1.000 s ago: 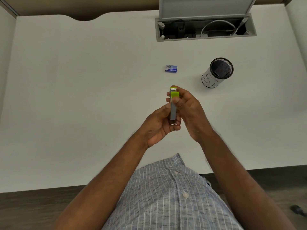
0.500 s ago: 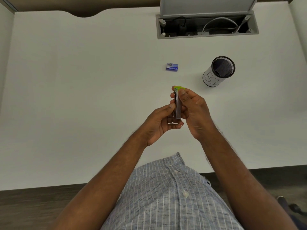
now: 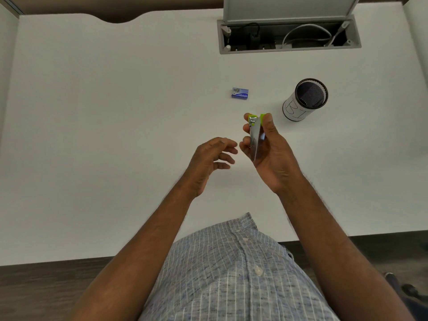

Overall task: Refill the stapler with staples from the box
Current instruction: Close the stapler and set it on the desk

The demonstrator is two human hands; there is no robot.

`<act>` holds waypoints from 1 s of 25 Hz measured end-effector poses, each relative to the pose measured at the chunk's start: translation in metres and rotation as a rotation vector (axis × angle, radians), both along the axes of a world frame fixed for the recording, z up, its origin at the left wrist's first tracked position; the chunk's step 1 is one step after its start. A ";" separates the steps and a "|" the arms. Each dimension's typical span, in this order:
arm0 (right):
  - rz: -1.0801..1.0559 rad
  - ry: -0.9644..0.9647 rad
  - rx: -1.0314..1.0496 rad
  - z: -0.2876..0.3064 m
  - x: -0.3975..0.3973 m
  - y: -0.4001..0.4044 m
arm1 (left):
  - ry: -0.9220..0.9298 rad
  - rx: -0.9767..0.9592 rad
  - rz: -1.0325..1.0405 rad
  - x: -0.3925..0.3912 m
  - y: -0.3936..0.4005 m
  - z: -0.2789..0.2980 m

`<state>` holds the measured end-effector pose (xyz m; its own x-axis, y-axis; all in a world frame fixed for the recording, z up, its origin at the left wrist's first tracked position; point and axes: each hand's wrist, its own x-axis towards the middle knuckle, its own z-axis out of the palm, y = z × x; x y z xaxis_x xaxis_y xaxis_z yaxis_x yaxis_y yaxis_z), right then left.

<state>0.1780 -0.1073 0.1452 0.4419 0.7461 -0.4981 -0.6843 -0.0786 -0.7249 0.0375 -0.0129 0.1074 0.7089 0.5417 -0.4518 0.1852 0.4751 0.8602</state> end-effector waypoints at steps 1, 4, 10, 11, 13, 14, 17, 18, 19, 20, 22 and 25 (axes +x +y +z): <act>-0.014 0.018 -0.012 -0.001 0.001 0.001 | 0.091 0.105 0.040 0.000 0.003 -0.005; -0.004 -0.074 -0.119 -0.010 0.002 0.003 | 0.307 0.463 0.106 0.002 0.013 -0.021; 0.198 -0.728 -0.389 -0.047 0.001 0.002 | 0.551 1.128 -0.008 0.003 0.038 -0.062; 0.221 -0.856 -0.416 -0.054 0.001 0.001 | 0.605 1.177 -0.048 0.005 0.042 -0.067; 0.288 -1.085 -0.413 -0.070 0.001 -0.003 | 0.702 1.227 -0.151 0.006 0.047 -0.078; 0.332 -1.168 -0.405 -0.077 0.000 -0.005 | 0.733 1.239 -0.200 0.006 0.048 -0.083; 0.416 -1.291 -0.403 -0.094 -0.001 -0.008 | 0.754 1.268 -0.292 0.003 0.049 -0.098; 0.428 -1.309 -0.398 -0.097 -0.002 -0.008 | 0.747 1.281 -0.309 0.001 0.049 -0.102; 0.443 -1.321 -0.399 -0.100 -0.003 -0.007 | 0.739 1.289 -0.320 -0.001 0.049 -0.105; 0.460 -1.329 -0.406 -0.103 -0.004 -0.006 | 0.732 1.291 -0.330 -0.002 0.050 -0.107; 0.487 -1.345 -0.427 -0.107 -0.005 -0.003 | 0.729 1.292 -0.343 -0.003 0.052 -0.111; 0.497 -1.395 -0.437 -0.113 -0.004 0.004 | 0.738 1.308 -0.343 -0.004 0.054 -0.115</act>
